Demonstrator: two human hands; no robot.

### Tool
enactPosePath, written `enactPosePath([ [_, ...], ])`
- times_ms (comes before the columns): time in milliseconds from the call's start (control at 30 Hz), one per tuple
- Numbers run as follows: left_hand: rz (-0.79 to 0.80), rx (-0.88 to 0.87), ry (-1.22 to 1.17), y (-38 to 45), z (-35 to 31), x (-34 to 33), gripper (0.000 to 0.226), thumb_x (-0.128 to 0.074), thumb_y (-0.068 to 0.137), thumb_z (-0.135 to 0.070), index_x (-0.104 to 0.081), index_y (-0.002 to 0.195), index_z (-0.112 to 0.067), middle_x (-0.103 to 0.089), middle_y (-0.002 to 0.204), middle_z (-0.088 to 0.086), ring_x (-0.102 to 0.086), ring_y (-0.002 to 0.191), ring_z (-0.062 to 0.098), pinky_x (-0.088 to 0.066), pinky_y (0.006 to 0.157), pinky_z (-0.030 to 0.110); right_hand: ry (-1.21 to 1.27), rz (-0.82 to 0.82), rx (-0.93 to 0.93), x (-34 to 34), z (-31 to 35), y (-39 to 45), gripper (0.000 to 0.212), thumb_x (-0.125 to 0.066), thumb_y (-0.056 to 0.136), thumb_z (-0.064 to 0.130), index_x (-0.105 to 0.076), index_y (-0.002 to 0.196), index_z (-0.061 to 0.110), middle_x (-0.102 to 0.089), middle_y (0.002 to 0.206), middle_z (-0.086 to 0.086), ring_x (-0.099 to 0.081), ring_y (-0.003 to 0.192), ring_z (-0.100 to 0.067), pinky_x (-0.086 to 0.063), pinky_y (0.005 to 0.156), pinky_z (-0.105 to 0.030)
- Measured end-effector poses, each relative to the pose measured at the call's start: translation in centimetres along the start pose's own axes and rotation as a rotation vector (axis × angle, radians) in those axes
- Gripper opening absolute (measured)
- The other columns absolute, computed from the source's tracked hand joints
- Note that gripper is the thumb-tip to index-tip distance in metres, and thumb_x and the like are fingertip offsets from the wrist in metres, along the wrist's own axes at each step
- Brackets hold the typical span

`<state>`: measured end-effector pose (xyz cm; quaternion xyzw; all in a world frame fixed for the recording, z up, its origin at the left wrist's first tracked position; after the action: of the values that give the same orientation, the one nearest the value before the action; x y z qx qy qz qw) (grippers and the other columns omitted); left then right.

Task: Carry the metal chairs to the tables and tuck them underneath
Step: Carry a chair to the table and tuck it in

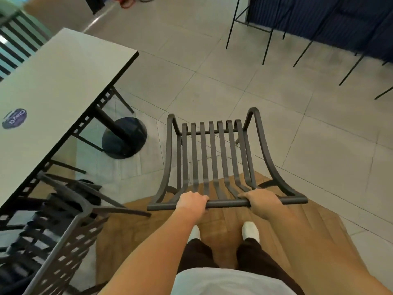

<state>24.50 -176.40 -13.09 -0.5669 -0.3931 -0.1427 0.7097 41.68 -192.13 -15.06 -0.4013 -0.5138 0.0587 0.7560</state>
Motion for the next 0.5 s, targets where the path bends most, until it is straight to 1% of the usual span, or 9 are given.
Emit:
enactPosePath([
  [133,-0.036,0.134,-0.12,0.3,-1.2,0.6,0.039,-0.05,0.109,-0.035,-0.048,0.148,-0.03,-0.067,0.121,0.006,-0.065,0.107,0.026,-0.054,0.086,0.039,-0.076,-0.014,0.125,2.4,-1.7,2.1,0.049,-0.048,0.1,0.012,-0.056,0.137,0.042,-0.066,0.113,0.006,-0.062,0.103,-0.018,-0.054,0.092,-0.036],
  [267,-0.026,0.269,-0.23,0.2,-3.6,1.1,0.038,-0.051,0.108,-0.037,-0.05,0.145,-0.033,-0.067,0.12,0.004,-0.064,0.108,0.026,-0.053,0.086,0.039,-0.161,0.002,0.25,3.9,-3.3,3.2,0.042,-0.048,0.101,0.015,-0.059,0.133,0.039,-0.063,0.106,0.007,-0.061,0.102,-0.017,-0.053,0.092,-0.036],
  [400,-0.016,0.372,-0.34,0.0,-6.7,0.4,0.038,-0.051,0.107,-0.039,-0.05,0.145,-0.033,-0.067,0.119,0.003,-0.064,0.109,0.026,-0.055,0.089,0.04,-0.246,0.032,0.351,4.6,-5.1,3.6,0.046,-0.048,0.102,0.015,-0.054,0.14,0.04,-0.065,0.114,0.005,-0.061,0.105,-0.016,-0.053,0.096,-0.036],
  [500,-0.011,0.403,-0.392,-0.4,-8.8,0.2,0.04,-0.05,0.108,-0.041,-0.048,0.146,-0.032,-0.067,0.122,0.004,-0.062,0.112,0.028,-0.053,0.087,0.041,-0.299,0.047,0.415,5.0,-6.0,3.6,0.047,-0.048,0.103,0.016,-0.053,0.141,0.042,-0.065,0.115,0.007,-0.061,0.105,-0.014,-0.052,0.097,-0.034],
])
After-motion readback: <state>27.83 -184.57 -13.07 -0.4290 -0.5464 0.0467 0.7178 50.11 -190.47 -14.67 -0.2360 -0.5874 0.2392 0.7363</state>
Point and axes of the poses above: each hand's wrist, its own y-axis towards the middle knuckle, its own x-axis out of the back of the hand, z = x × y, the point moved 2 cm from there along y, towards the middle knuckle
